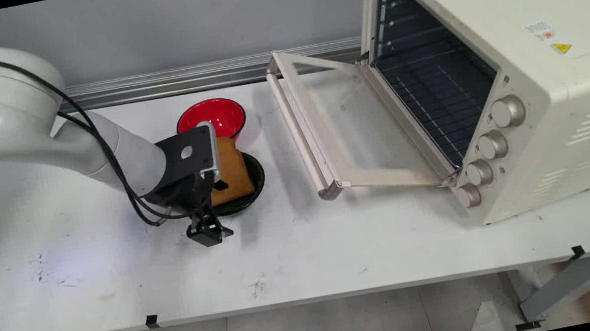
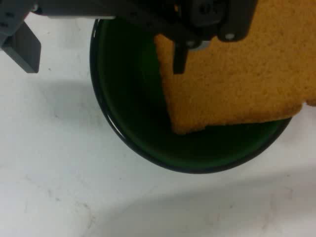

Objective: Close the oven

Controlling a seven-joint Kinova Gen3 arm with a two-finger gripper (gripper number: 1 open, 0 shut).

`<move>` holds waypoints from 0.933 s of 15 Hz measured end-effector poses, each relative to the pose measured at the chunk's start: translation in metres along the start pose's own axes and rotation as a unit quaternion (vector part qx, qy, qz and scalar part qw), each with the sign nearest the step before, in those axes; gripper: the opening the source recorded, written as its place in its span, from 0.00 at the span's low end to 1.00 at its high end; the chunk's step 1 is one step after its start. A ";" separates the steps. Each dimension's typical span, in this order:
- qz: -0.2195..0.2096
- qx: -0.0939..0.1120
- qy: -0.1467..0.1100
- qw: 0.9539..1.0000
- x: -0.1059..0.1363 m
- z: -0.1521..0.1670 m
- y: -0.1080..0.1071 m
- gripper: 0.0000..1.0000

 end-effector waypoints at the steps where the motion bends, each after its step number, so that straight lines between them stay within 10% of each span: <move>1: 0.000 -0.001 0.002 1.000 0.000 -0.001 -0.001 1.00; 14: 0.005 -0.036 0.033 0.999 0.006 -0.074 -0.027 1.00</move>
